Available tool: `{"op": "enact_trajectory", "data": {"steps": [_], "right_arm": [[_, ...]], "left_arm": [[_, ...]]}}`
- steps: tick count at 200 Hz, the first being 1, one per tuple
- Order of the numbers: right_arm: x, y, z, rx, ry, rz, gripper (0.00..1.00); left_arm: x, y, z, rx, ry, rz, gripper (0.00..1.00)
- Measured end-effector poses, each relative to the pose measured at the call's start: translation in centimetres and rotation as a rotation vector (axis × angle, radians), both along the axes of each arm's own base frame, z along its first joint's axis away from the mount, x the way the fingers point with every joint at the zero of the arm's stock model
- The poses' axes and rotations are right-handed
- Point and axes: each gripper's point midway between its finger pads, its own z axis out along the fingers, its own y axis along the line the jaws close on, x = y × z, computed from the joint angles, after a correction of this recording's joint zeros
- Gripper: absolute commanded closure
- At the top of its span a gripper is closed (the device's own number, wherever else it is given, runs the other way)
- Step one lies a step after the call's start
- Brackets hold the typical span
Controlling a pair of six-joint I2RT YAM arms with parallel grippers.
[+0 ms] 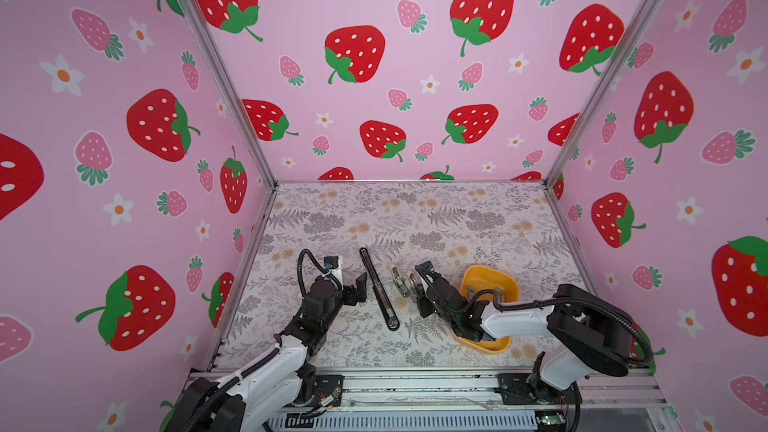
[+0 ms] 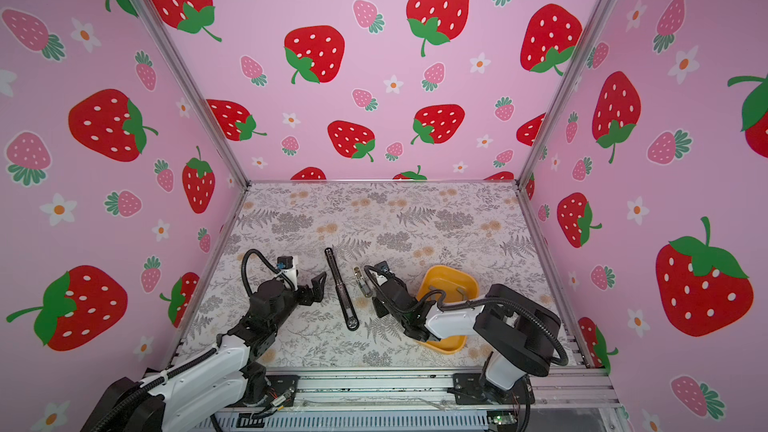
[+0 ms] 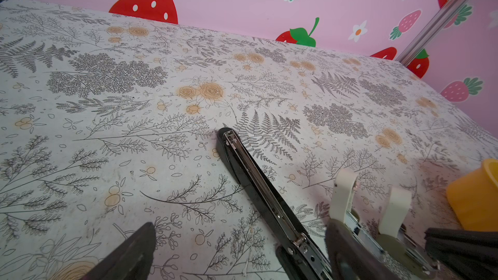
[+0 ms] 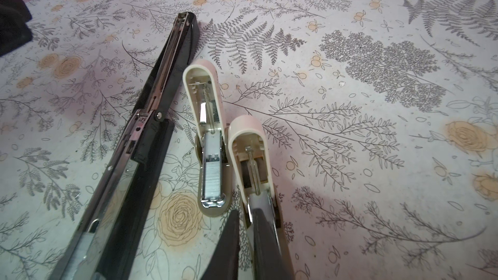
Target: Load the staples into the stapler
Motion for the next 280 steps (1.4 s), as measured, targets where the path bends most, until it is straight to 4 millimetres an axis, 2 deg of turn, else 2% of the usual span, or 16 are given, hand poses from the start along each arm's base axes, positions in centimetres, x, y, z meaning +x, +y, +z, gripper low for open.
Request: {"op": "enact_trajectory", "data": {"steps": [11,39,83,152,182,220,280], "right_arm": [[-0.1,0.1,0.1,0.006,0.002,0.003,0.86],[0.0,-0.2,0.5,0.002,0.003,-0.009,0.77],[0.8,0.3,1.2,-0.052,0.005,-0.033,0.76],[0.3,-0.8,-1.8,-0.169,0.052,-0.025,0.72],[0.3,-0.7,-2.3,-0.187,0.059,-0.022,0.75],[0.4,-0.5,-2.6,-0.204,0.058,-0.017,0.87],[0.5,-0.3,-2.5,-0.213,0.062,-0.012,0.92]], "left_arm": [[0.0,0.0,0.0,0.0,0.0,0.0,0.01],[0.0,0.0,0.0,0.0,0.0,-0.001,0.01],[0.0,0.0,0.0,0.0,0.0,-0.001,0.01],[0.0,-0.1,0.0,-0.001,-0.001,-0.002,0.01],[0.0,-0.1,0.0,-0.001,-0.001,-0.002,0.01],[0.0,-0.1,0.0,-0.001,-0.001,-0.002,0.01],[0.0,-0.1,0.1,-0.001,-0.002,-0.002,0.01]]}}
